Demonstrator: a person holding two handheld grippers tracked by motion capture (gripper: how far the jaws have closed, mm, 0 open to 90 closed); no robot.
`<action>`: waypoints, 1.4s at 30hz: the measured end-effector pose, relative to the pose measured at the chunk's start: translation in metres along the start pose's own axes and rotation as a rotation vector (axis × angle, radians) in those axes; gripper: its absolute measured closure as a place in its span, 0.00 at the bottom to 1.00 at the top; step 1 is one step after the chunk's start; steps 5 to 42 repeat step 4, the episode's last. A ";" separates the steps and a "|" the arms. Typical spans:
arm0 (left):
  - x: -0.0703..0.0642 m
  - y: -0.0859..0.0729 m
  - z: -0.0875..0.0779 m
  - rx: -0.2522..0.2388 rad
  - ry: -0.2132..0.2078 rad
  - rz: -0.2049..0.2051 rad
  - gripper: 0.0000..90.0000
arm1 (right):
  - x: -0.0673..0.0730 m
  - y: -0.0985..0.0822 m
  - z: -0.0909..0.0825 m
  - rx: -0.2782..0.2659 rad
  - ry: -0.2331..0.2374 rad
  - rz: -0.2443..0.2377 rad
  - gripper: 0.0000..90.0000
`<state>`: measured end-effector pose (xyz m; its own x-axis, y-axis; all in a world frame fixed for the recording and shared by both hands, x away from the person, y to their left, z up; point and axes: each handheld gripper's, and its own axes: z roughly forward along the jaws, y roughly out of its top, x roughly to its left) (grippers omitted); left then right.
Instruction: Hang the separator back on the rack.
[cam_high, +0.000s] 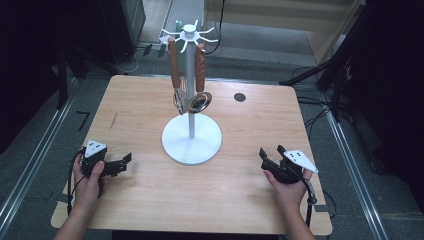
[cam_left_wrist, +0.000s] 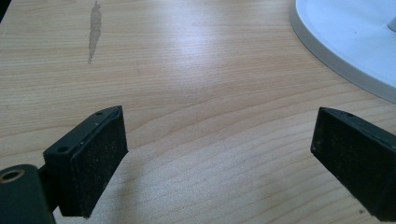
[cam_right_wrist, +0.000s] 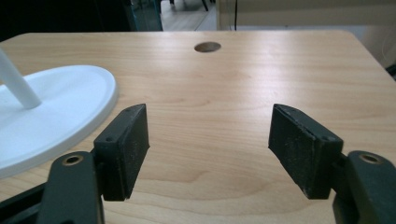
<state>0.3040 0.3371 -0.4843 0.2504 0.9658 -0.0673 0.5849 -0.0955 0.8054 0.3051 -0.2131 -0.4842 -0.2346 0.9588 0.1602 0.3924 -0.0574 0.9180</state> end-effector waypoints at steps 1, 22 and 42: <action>0.000 0.000 0.000 0.002 -0.001 0.002 0.05 | -0.002 -0.001 0.002 0.010 -0.013 -0.001 0.34; 0.000 0.000 0.001 0.006 0.000 0.001 0.05 | -0.006 -0.002 0.005 0.022 -0.039 0.005 0.34; 0.000 0.000 0.001 0.006 0.000 0.001 0.05 | -0.006 -0.002 0.005 0.022 -0.039 0.005 0.34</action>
